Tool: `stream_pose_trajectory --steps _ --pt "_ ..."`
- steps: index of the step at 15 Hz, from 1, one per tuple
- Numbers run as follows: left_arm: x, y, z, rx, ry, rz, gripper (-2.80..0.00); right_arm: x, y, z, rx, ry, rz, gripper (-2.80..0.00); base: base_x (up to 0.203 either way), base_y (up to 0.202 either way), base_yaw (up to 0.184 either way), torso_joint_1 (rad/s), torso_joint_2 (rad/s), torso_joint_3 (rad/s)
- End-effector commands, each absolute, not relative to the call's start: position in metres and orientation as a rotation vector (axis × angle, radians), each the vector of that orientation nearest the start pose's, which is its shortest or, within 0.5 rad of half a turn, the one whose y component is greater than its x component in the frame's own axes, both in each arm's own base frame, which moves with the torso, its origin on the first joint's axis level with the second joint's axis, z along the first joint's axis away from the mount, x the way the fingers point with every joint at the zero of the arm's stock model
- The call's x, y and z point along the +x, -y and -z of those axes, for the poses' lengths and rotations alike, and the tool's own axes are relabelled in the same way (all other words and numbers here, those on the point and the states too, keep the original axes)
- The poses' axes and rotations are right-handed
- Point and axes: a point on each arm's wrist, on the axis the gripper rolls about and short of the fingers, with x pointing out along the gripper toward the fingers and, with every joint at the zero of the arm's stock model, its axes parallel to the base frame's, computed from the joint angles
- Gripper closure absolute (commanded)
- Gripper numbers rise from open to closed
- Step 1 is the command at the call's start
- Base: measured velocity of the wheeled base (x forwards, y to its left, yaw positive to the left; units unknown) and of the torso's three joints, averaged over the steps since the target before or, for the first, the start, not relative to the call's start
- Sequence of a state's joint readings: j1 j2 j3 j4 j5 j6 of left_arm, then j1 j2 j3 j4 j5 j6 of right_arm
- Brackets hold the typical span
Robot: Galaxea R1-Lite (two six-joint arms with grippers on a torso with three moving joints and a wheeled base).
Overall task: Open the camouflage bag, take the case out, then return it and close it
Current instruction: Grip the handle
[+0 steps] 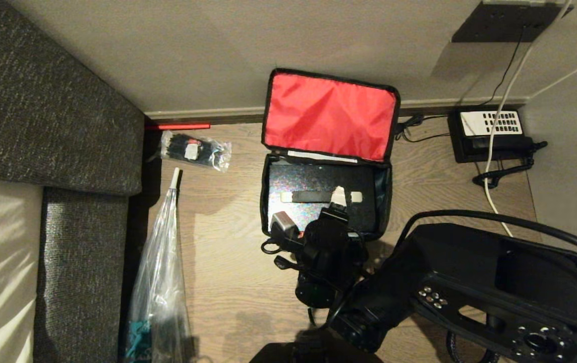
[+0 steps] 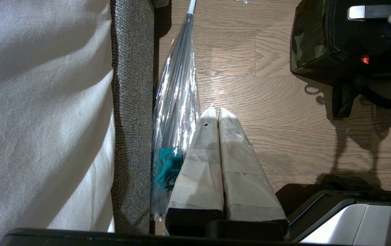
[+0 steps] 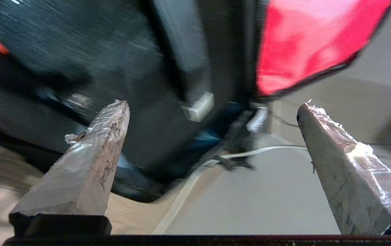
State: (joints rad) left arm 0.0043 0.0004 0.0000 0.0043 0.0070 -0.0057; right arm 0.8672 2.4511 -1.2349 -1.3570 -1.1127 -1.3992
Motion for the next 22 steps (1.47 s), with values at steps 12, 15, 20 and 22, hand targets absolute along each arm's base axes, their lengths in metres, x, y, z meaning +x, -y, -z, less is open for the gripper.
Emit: stream_pose_trajectory --steps 12,15,20,22 --pt "-0.023 0.000 -0.074 -0.006 -0.008 -0.012 0.00 0.340 -0.313 -0.074 -1.366 0.056 0.208 -2.80 0.000 0.000 0.000 0.000 0.00 0.000" --pt "-0.023 0.000 -0.074 -0.006 -0.008 -0.012 0.00 0.351 -0.308 -0.071 -1.403 0.078 0.205 -2.80 0.000 0.000 0.000 0.000 0.00 0.000" --pt "-0.023 0.000 -0.074 -0.006 -0.008 -0.012 0.00 0.361 -0.311 -0.063 -1.441 0.116 0.191 -2.80 0.000 0.000 0.000 0.000 0.00 0.000" --pt "-0.023 0.000 -0.074 -0.006 -0.008 -0.012 0.00 0.364 -0.314 -0.064 -1.449 0.133 0.195 -2.80 0.000 0.000 0.000 0.000 0.00 0.000"
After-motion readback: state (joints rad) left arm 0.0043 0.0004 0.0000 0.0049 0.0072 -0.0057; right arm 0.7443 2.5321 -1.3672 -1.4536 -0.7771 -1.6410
